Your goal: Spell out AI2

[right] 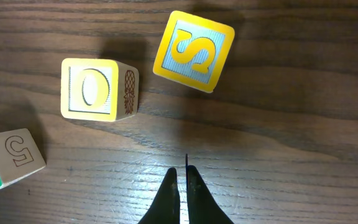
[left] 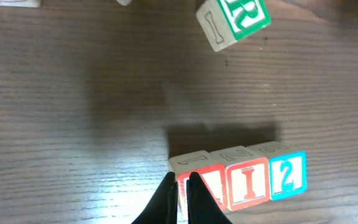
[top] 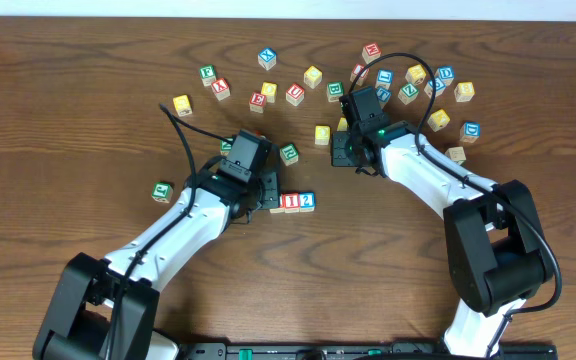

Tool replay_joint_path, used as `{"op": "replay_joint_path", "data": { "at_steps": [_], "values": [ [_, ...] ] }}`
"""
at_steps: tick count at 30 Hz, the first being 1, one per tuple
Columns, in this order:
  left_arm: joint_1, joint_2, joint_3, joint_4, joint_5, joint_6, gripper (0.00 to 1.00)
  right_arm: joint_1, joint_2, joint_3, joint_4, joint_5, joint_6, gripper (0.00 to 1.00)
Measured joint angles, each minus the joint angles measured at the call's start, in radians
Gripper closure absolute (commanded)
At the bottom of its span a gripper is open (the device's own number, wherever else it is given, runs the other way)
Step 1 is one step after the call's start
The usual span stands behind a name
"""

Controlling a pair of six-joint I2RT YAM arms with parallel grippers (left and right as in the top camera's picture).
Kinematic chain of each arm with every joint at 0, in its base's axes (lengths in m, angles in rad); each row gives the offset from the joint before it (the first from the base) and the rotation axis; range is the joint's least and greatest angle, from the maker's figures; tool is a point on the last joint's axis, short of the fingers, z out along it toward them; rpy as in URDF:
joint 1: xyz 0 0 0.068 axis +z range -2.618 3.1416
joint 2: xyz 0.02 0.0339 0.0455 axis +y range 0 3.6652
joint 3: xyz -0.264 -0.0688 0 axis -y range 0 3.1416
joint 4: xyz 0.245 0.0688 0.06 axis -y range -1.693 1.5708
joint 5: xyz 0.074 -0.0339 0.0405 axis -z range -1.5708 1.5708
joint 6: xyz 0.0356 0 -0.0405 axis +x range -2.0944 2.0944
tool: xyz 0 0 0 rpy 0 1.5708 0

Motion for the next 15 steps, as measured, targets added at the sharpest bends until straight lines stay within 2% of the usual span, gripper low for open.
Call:
{"op": "replay_joint_path", "data": {
  "at_steps": [15],
  "values": [
    [-0.008,0.025,0.001,0.063,-0.003,-0.006,0.93,0.0,0.0,0.0,0.0,-0.008,0.0,0.99]
  ]
}}
